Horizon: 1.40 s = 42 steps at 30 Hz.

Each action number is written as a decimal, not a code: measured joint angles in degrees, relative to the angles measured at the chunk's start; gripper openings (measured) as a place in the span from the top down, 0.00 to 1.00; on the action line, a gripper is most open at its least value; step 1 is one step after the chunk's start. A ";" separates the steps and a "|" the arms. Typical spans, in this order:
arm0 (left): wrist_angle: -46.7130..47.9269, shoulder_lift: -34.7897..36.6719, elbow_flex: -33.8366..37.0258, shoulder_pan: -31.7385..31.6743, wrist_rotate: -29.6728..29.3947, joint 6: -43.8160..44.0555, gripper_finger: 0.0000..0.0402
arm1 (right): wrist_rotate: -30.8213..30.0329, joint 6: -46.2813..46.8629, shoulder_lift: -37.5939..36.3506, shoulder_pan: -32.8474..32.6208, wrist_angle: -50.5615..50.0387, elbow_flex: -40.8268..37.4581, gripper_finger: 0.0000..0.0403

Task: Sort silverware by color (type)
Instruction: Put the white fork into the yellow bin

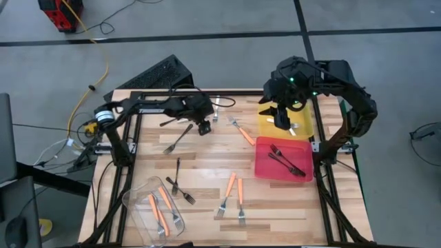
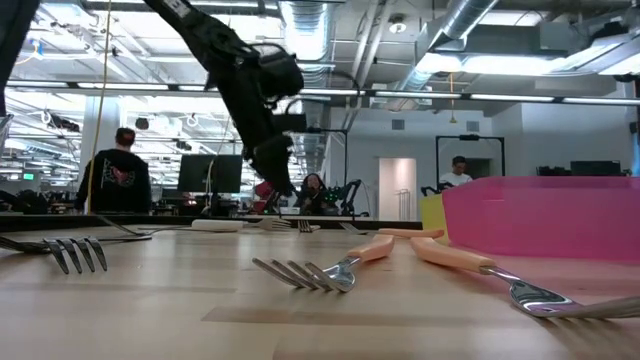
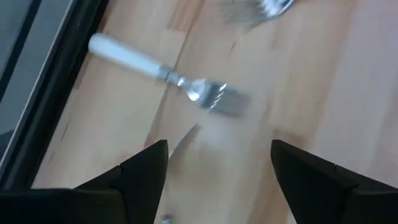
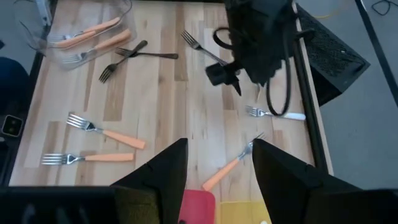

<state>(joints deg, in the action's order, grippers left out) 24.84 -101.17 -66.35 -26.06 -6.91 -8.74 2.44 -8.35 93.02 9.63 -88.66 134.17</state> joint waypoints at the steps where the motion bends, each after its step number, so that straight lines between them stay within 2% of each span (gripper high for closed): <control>1: 0.98 -0.78 -0.50 -0.39 -1.02 -0.47 0.33 | 0.00 0.18 0.01 -0.21 -0.01 0.00 0.50; 5: 3.79 -3.09 -2.37 -2.55 -5.57 -2.24 0.33 | 0.00 0.86 0.01 -0.68 -0.07 0.00 0.50; 14: 4.17 -3.92 -3.07 -6.95 -3.37 -0.64 0.33 | 0.02 0.98 0.01 -0.64 -0.04 0.00 0.50; 24: 4.14 -3.92 -3.03 -5.00 -2.35 -0.72 0.33 | 0.02 1.00 0.03 -0.64 -0.02 0.00 0.50; 38: 1.09 -4.23 -2.99 -5.71 -2.29 -0.49 0.33 | 0.04 0.95 0.03 -0.64 0.60 -0.04 0.50; 42: 1.31 -5.73 -2.92 -5.32 -5.29 -1.43 0.33 | 0.07 0.94 0.03 -0.67 0.69 -0.57 0.50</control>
<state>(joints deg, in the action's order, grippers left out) 26.14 -106.91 -69.27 -31.38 -12.19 -10.17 2.50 -7.41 93.06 8.96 -87.98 133.59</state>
